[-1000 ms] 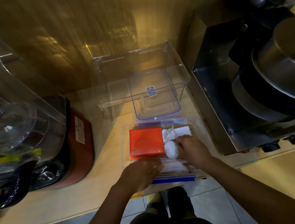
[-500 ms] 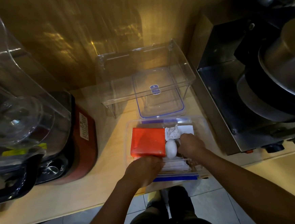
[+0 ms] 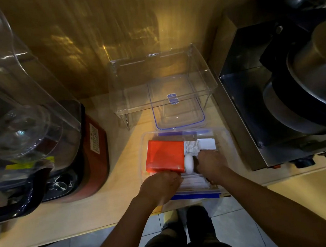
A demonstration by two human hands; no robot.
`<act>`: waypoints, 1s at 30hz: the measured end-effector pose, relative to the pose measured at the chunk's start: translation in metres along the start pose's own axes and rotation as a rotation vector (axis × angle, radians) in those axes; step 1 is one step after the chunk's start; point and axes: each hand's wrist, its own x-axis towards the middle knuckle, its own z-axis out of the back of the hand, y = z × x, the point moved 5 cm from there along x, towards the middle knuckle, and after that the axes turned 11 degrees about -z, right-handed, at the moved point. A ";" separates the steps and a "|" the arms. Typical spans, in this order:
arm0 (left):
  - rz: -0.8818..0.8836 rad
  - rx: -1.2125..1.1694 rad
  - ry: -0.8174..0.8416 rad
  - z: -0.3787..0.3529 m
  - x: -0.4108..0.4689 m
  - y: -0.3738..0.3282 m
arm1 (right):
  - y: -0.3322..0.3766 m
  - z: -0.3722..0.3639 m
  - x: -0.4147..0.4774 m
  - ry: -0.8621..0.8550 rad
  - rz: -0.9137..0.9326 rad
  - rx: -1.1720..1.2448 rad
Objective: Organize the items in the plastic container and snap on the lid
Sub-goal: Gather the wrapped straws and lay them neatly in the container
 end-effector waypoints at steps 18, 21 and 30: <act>-0.040 0.065 0.011 0.008 -0.009 -0.002 | -0.012 0.062 -0.039 -0.397 0.177 0.247; 0.022 0.137 -0.190 0.031 -0.019 -0.002 | 0.001 0.073 -0.052 -0.378 0.376 0.147; -0.199 -0.079 -0.688 0.078 -0.044 -0.015 | 0.055 0.016 -0.058 0.085 0.582 -0.246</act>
